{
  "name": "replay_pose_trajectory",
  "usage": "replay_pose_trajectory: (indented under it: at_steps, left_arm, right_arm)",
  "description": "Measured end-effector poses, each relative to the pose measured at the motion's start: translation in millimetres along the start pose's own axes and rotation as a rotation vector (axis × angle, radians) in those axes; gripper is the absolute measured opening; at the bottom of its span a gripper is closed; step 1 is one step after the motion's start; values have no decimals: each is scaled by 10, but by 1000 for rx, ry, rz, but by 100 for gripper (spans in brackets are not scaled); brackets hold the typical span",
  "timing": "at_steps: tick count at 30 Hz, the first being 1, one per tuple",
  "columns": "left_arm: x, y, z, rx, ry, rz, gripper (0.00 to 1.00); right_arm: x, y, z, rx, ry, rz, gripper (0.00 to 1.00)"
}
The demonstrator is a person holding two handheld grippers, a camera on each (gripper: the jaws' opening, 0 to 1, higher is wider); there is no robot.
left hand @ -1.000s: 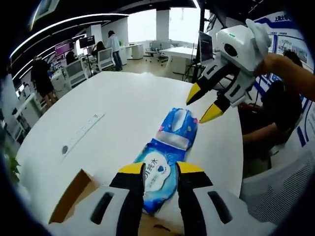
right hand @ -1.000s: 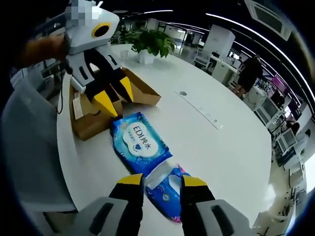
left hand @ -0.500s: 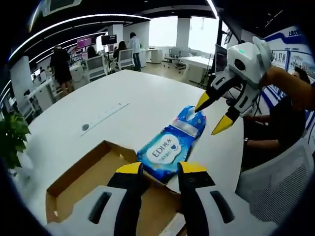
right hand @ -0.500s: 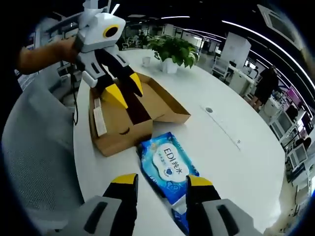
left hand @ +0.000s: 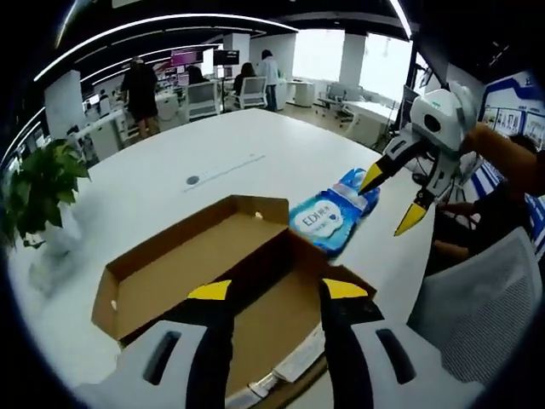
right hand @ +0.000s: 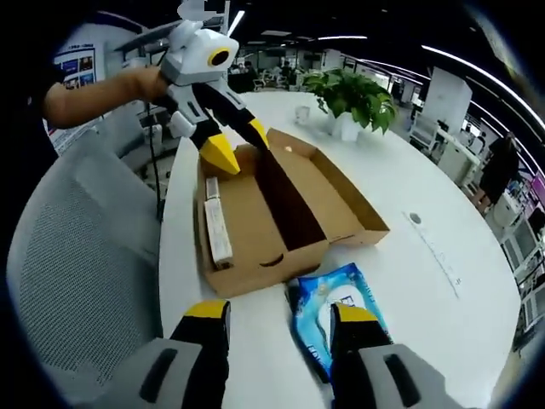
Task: Operate the shoe box by opening the lid, removing the specified soft item, and placing it in the target area until the item is outside and the box remains undamaged.
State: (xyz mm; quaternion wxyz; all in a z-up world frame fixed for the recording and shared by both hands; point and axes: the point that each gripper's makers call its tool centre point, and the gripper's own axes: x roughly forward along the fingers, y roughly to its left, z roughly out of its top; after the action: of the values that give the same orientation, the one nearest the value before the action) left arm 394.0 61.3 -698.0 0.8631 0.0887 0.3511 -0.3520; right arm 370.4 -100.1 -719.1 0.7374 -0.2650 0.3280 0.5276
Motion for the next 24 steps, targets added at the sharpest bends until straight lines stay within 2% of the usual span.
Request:
replay_pose_trajectory:
  at_steps: [9, 13, 21, 24]
  left_arm:
    - [-374, 370, -400, -60, 21, 78, 46]
    - [-560, 459, -555, -78, 22, 112, 50]
    - [-873, 662, -948, -154, 37, 182, 49]
    - [-948, 705, -1093, -168, 48, 198, 45]
  right_arm:
    - [191, 134, 152, -23, -6, 79, 51]
    - [275, 162, 207, -35, 0, 100, 52]
    - [508, 253, 331, -74, 10, 156, 55]
    - [578, 278, 380, -92, 15, 167, 55]
